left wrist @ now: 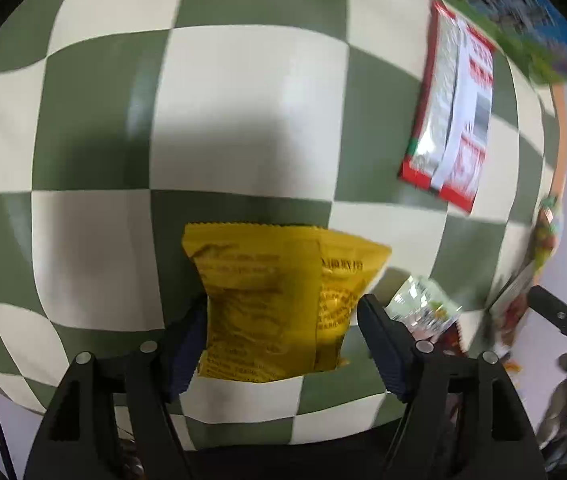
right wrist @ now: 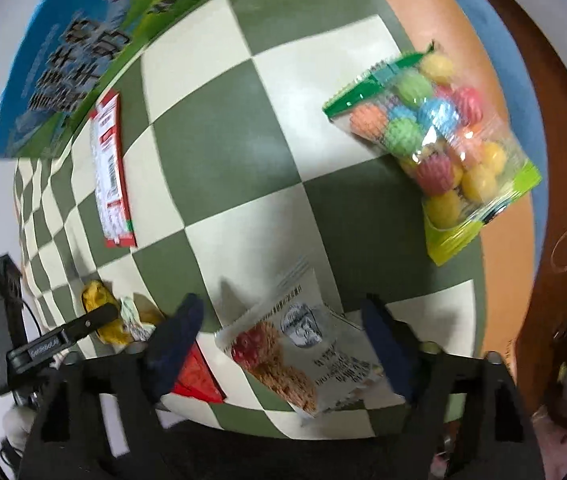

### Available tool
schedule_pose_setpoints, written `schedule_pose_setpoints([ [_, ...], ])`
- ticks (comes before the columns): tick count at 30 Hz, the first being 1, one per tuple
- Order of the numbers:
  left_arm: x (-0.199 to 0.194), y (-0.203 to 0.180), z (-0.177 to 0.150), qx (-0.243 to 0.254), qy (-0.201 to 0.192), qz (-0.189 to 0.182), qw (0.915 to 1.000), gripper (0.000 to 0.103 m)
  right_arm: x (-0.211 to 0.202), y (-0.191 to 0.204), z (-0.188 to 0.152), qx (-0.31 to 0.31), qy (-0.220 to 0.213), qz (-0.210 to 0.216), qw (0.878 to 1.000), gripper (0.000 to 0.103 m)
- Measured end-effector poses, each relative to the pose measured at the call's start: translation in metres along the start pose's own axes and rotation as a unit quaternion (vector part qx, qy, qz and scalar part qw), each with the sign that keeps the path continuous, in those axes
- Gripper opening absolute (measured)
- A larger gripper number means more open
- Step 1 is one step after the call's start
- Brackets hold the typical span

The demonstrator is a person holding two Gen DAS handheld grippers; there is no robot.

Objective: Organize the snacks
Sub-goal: 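Grasp the yellow bag with left tool while right tool grasps oat cookie packet, then carry both packets into the cardboard box and open both tools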

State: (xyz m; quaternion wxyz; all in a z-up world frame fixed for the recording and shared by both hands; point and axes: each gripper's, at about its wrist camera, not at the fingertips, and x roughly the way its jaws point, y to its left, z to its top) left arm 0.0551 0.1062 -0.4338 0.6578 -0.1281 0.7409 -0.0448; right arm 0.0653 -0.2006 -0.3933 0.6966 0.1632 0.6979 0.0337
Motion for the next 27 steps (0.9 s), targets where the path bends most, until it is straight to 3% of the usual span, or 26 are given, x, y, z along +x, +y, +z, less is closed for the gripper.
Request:
schedule_pose_setpoints([
  [4, 0.011, -0.014, -0.023, 0.024, -0.010, 0.033, 0.9991, 0.072, 0.001, 0.024, -0.013, -0.100, 0.006, -0.063, 0.993, 0.086],
  [9, 0.011, -0.034, -0.030, 0.036, -0.016, 0.042, 0.9984, 0.072, 0.016, 0.045, -0.026, -0.194, 0.015, -0.137, 0.971, 0.084],
  [11, 0.000, -0.035, -0.002, 0.035, -0.015, 0.040, 0.9985, 0.072, 0.019, 0.039, -0.024, -0.159, 0.011, -0.124, 0.979, 0.067],
  [14, -0.002, -0.037, 0.003, 0.027, -0.015, 0.037, 0.9989, 0.072, 0.014, 0.011, -0.013, -0.037, 0.000, -0.053, 0.998, 0.067],
  [15, -0.005, -0.035, 0.011, 0.024, -0.015, 0.035, 0.9990, 0.072, 0.010, 0.001, -0.011, 0.004, -0.001, -0.020, 1.000, 0.067],
  [17, -0.005, -0.034, 0.010, 0.019, -0.017, 0.033, 0.9991, 0.072, 0.006, -0.008, -0.007, 0.031, 0.003, 0.008, 0.999, 0.070],
  [19, -0.005, -0.029, 0.009, 0.016, -0.022, 0.032, 0.9991, 0.072, 0.003, -0.009, -0.007, 0.025, 0.005, 0.002, 1.000, 0.082],
  [20, -0.006, -0.028, 0.009, 0.016, -0.026, 0.033, 0.9990, 0.072, 0.004, -0.007, -0.007, 0.017, 0.007, -0.009, 1.000, 0.082],
  [22, -0.010, -0.024, 0.004, 0.022, -0.043, 0.040, 0.9981, 0.057, 0.011, -0.003, -0.011, 0.003, 0.013, -0.027, 1.000, 0.082],
  [23, -0.013, -0.026, 0.002, 0.026, -0.049, 0.041, 0.9976, 0.056, 0.012, -0.001, -0.013, -0.003, 0.008, -0.036, 0.999, 0.082],
  [24, -0.018, -0.022, -0.002, 0.028, -0.055, 0.042, 0.9972, 0.055, 0.014, -0.001, -0.016, -0.008, 0.001, -0.046, 0.999, 0.077],
  [25, -0.020, -0.023, -0.004, 0.029, -0.060, 0.043, 0.9969, 0.054, 0.016, 0.003, -0.018, -0.012, -0.006, -0.058, 0.998, 0.058],
  [27, -0.025, -0.025, -0.008, 0.030, -0.067, 0.043, 0.9964, 0.053, 0.013, 0.002, -0.020, -0.009, -0.017, -0.059, 0.998, 0.054],
])
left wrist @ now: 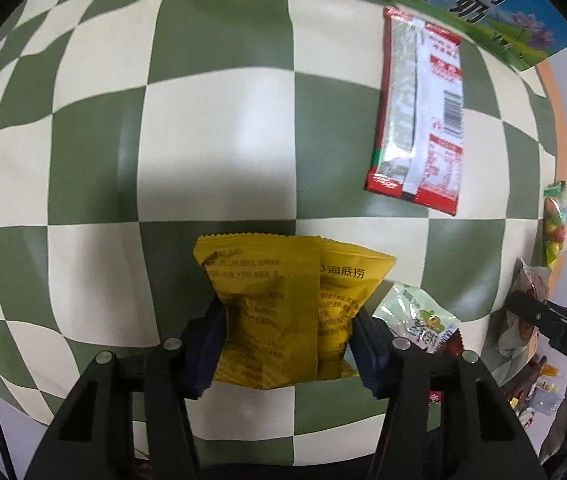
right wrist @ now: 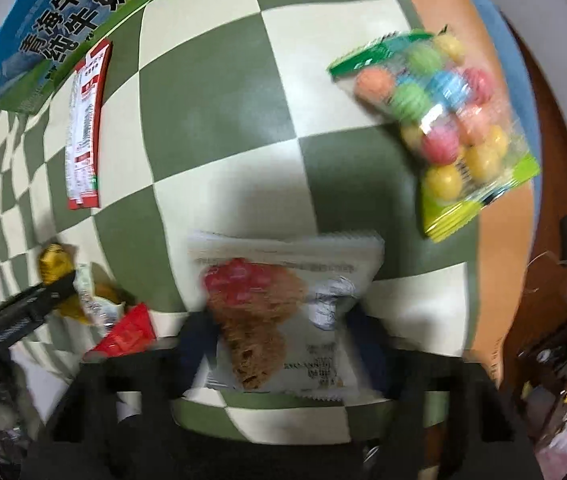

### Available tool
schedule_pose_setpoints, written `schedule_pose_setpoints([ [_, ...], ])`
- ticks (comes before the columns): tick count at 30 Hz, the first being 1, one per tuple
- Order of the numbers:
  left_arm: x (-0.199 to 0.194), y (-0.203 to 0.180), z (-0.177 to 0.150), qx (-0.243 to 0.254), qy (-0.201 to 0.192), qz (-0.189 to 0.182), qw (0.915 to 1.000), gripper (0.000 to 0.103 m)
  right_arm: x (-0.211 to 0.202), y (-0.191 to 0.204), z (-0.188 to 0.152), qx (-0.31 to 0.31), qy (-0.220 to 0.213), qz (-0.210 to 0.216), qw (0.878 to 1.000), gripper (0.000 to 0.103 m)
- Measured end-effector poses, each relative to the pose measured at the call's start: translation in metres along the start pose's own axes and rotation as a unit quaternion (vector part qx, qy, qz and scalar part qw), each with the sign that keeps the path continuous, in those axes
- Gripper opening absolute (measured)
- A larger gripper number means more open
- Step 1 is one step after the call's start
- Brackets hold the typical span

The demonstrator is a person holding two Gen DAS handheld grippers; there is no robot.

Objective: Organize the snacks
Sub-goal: 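Carry both packets into the cardboard box and open both tools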

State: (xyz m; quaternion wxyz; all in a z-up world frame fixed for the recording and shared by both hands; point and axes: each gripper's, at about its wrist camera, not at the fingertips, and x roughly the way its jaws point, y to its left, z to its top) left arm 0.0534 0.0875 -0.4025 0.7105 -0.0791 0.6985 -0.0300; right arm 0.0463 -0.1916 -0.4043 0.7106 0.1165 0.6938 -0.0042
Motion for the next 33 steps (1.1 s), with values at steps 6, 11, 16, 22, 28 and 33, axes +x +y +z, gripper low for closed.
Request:
schedule_pose_setpoints([
  [6, -0.039, 0.000, 0.000, -0.019, -0.027, -0.022, 0.9992, 0.053, -0.040, -0.014, -0.001, 0.012, -0.029, 0.029, 0.999, 0.051],
  [11, -0.101, -0.002, 0.020, -0.024, -0.072, -0.061, 0.9952, 0.053, -0.100, -0.004, 0.015, -0.002, -0.072, 0.078, 0.994, 0.051],
  [16, -0.167, -0.013, 0.073, -0.007, -0.128, -0.095, 0.9871, 0.053, -0.175, 0.022, 0.049, -0.038, -0.129, 0.112, 0.985, 0.051],
  [22, -0.195, -0.024, 0.150, -0.001, -0.155, -0.073, 0.9852, 0.053, -0.229, 0.076, 0.121, -0.088, -0.192, 0.081, 0.974, 0.051],
  [28, -0.178, -0.027, 0.221, 0.000, -0.116, -0.045, 0.9923, 0.053, -0.236, 0.100, 0.200, -0.114, -0.202, 0.023, 0.972, 0.051],
  [33, -0.152, -0.022, 0.254, -0.011, -0.082, -0.022, 0.9963, 0.053, -0.202, 0.106, 0.240, -0.117, -0.175, -0.008, 0.977, 0.051],
])
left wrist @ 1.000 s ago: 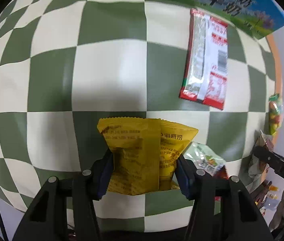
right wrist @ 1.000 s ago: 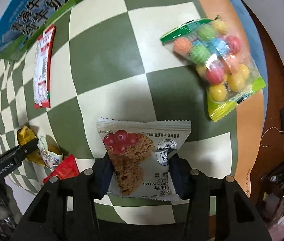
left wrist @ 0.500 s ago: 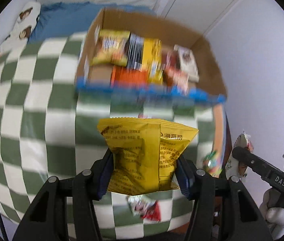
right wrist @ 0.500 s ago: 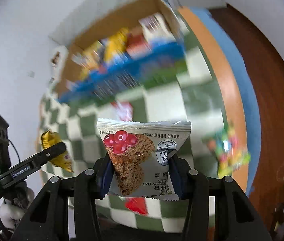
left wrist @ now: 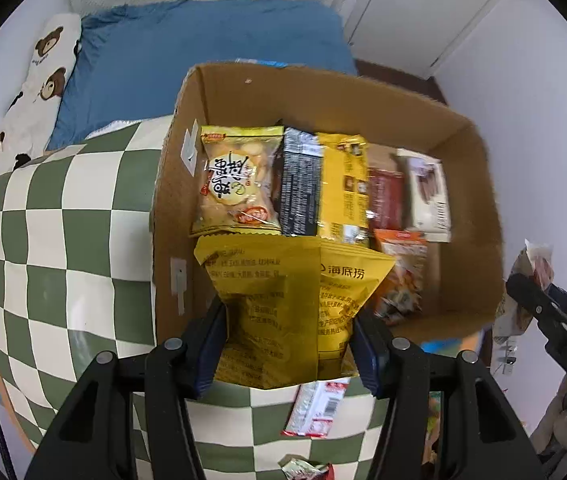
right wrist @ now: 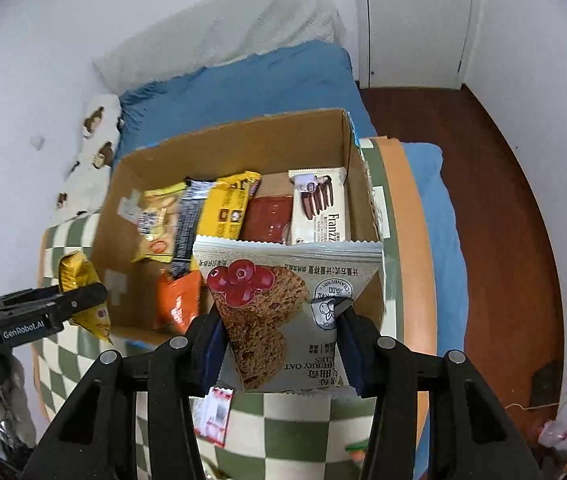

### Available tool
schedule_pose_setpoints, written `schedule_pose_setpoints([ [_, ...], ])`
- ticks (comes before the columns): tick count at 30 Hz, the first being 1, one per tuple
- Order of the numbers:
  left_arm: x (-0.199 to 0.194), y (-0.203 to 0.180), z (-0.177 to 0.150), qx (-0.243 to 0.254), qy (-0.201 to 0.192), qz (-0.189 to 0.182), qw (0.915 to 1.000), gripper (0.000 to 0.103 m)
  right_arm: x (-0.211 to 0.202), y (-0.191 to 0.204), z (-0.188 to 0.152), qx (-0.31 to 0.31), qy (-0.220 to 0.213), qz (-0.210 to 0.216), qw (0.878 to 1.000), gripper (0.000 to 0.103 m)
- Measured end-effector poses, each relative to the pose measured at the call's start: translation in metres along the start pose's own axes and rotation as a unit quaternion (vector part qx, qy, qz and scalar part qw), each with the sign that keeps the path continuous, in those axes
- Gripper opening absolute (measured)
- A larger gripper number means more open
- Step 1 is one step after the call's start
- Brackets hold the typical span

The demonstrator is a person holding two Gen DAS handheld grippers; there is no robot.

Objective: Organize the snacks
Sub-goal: 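Carry both packets into the cardboard box and open both tools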

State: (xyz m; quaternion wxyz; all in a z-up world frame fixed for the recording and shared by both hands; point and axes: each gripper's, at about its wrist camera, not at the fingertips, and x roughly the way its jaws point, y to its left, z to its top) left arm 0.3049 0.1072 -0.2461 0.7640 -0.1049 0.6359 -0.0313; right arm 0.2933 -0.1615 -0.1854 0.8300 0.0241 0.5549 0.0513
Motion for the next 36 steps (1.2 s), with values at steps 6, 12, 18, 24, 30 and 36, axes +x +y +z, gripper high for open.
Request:
schedule_pose_setpoints([
  [6, 0.034, 0.006, 0.013, -0.001, 0.037, 0.022, 0.9991, 0.054, 0.048, 0.000, 0.005, 0.003, 0.028, -0.015, 0.999, 0.051],
  [12, 0.056, 0.010, 0.011, -0.002, 0.060, 0.032, 0.9977, 0.060, 0.081, -0.011, 0.007, 0.015, 0.055, -0.026, 0.998, 0.053],
  [18, 0.058, 0.012, 0.009, -0.004, 0.043, 0.052, 0.9977, 0.095, 0.096, -0.007, 0.001, 0.007, 0.081, -0.024, 0.996, 0.089],
  [24, 0.055, 0.009, 0.007, -0.003, 0.033, 0.046, 0.9984, 0.096, 0.098, -0.002, 0.000, 0.010, 0.083, -0.025, 0.996, 0.092],
  [30, 0.040, -0.001, 0.002, 0.002, 0.002, 0.052, 0.9986, 0.096, 0.091, 0.003, 0.000, 0.006, 0.071, -0.029, 0.997, 0.093],
  [36, 0.012, -0.005, -0.005, -0.002, -0.049, 0.058, 0.9971, 0.096, 0.073, 0.010, -0.005, -0.004, 0.041, -0.039, 0.998, 0.093],
])
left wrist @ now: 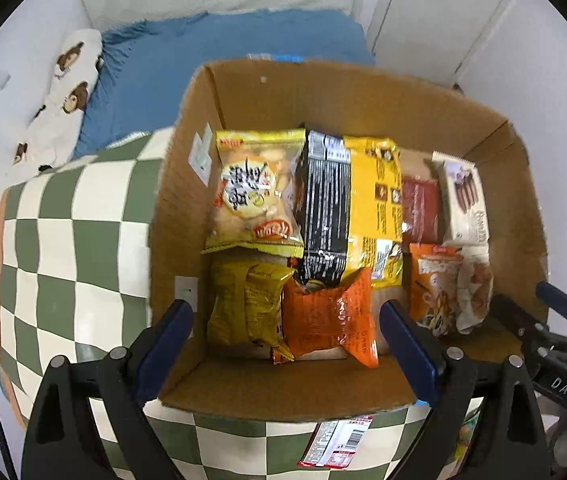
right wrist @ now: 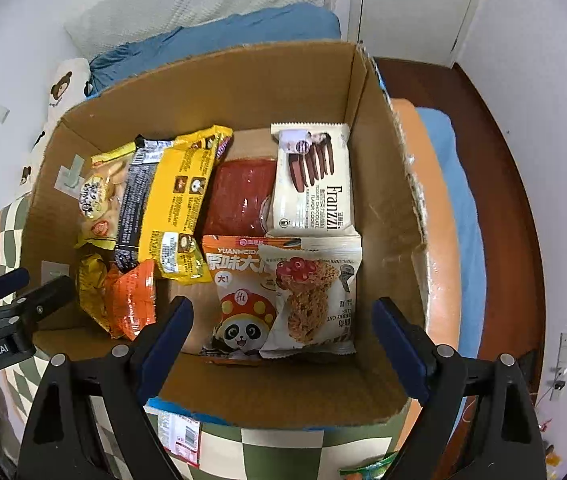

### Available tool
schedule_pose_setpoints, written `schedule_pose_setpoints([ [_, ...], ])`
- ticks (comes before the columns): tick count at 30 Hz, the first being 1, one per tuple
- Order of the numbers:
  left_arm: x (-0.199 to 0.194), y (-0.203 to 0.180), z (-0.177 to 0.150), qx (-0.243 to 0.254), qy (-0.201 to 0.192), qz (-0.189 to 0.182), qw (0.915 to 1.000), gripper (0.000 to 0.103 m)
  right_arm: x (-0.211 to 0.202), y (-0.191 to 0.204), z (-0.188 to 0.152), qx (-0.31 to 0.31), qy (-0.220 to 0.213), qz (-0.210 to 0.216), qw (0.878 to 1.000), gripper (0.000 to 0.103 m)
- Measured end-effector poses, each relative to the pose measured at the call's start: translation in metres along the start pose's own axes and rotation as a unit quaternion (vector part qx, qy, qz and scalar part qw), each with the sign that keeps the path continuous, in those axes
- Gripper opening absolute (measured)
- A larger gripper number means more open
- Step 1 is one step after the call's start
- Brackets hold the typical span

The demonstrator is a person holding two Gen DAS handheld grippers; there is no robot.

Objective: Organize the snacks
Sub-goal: 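Carry both packets into the cardboard box and open both tools, then grasp the red spicy strip packet with left tool while right tool grasps candy ball bag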

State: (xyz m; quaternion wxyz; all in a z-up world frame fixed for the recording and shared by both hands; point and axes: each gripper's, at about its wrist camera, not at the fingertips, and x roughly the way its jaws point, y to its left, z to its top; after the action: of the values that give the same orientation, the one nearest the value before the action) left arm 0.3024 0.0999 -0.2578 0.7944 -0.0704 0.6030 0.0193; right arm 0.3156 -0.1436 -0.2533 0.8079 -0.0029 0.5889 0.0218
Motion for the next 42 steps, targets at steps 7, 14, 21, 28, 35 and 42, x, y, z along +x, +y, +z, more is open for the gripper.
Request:
schedule_pose_setpoints([
  [7, -0.038, -0.001, -0.018, 0.001, -0.066, 0.002, 0.9978, 0.096, -0.032, 0.004, -0.015, -0.006, -0.047, -0.013, 0.999, 0.093],
  [14, -0.073, -0.006, -0.045, 0.008, -0.105, -0.004, 0.9944, 0.096, -0.073, 0.009, -0.042, -0.016, -0.093, -0.010, 0.995, 0.093],
  [21, -0.111, -0.011, -0.073, 0.013, -0.144, -0.013, 0.9895, 0.096, -0.121, 0.011, -0.072, -0.017, -0.140, -0.012, 0.990, 0.093],
  [28, -0.148, -0.015, -0.099, 0.022, -0.179, -0.018, 0.9834, 0.096, -0.166, 0.011, -0.103, -0.018, -0.178, -0.011, 0.984, 0.093],
  [35, -0.171, -0.020, -0.122, 0.027, -0.195, -0.024, 0.9801, 0.096, -0.198, 0.008, -0.128, -0.011, -0.199, 0.001, 0.980, 0.093],
  [42, -0.152, -0.017, -0.151, 0.019, -0.160, -0.022, 0.9866, 0.096, -0.192, -0.012, -0.155, 0.028, -0.171, 0.024, 0.985, 0.093],
])
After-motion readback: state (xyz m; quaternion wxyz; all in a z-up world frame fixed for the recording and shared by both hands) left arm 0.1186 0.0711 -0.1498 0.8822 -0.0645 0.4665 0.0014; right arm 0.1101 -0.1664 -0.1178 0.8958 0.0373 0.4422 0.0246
